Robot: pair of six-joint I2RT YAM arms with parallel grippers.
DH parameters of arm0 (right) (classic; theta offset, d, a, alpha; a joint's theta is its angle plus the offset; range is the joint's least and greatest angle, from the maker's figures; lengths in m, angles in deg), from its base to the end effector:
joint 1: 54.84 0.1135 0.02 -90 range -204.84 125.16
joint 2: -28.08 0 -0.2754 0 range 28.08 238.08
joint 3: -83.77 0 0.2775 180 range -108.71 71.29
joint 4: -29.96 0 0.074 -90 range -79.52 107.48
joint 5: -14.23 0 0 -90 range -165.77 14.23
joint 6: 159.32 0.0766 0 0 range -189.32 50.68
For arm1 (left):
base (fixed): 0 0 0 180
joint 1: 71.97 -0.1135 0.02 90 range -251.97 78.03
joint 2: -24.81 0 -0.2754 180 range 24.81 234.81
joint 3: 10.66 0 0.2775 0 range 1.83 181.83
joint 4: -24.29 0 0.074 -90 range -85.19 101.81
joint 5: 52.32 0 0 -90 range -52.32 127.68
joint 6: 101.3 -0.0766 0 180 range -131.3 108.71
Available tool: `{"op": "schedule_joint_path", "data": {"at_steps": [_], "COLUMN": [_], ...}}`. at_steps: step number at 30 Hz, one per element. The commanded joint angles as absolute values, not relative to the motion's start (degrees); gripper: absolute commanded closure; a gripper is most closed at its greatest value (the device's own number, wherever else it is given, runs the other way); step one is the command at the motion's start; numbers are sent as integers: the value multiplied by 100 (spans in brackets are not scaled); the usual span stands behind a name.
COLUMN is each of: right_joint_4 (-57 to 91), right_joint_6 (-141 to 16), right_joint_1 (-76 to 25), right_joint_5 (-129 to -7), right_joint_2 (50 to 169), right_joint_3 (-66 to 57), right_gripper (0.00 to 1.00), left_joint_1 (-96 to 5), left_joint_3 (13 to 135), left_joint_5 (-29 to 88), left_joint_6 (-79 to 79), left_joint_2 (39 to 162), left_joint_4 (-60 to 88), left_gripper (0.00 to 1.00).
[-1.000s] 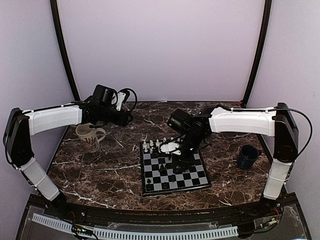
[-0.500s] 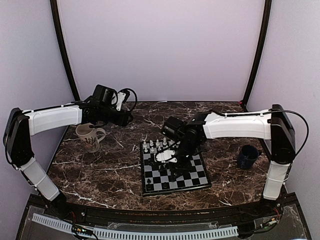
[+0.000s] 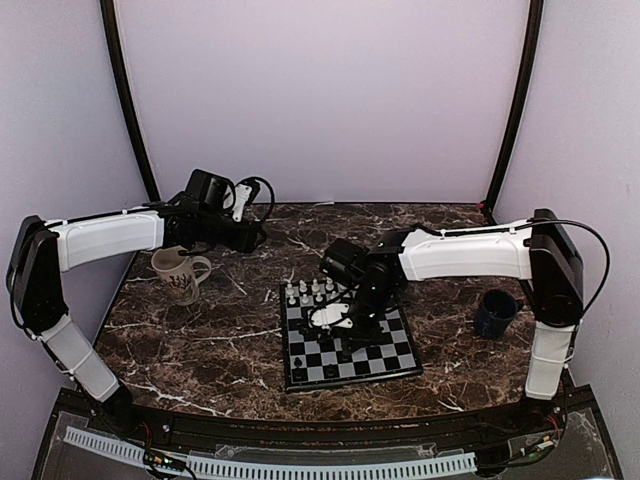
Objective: Set up the chess pieces on the board
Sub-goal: Pick up the queen from e7, then place the queen at d8.
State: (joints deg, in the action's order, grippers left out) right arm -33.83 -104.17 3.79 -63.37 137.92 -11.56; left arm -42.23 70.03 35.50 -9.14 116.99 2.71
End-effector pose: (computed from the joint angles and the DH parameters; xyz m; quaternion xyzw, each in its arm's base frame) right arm 0.2006 0.3606 0.1573 -0.7278 0.6697 0.1260 0.0770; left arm 0.3707 -0.2151 0.2513 0.2183 0.8515 -0.1470 0.4536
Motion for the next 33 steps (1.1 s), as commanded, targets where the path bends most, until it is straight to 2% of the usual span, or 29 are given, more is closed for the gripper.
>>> {"op": "schedule_joint_path", "data": {"at_steps": [1,6,19,33], "right_joint_4": [-3376,-3399,-3585,-3820], "right_joint_6": [-10408,-10352,-10349,-10703], "right_joint_1": [431,431,517,674], "right_joint_5": [-6338,-6342,-6080,-5959], "right_joint_2": [13866,13819,13768,13509], "right_joint_3": [-1242,-1420,-1721,-1208], "right_gripper": [91,94,95,95], "left_joint_1": [-4265,-4263,-4268,-4264], "left_joint_3": [7129,7135,7133,7141], "left_joint_5": [3487,3473,3451,3447], "left_joint_6": [-976,-971,-963,-971], "left_joint_2": [11655,11661,11648,11671], "left_joint_4": [188,177,175,169], "left_gripper": [47,47,47,47]}}
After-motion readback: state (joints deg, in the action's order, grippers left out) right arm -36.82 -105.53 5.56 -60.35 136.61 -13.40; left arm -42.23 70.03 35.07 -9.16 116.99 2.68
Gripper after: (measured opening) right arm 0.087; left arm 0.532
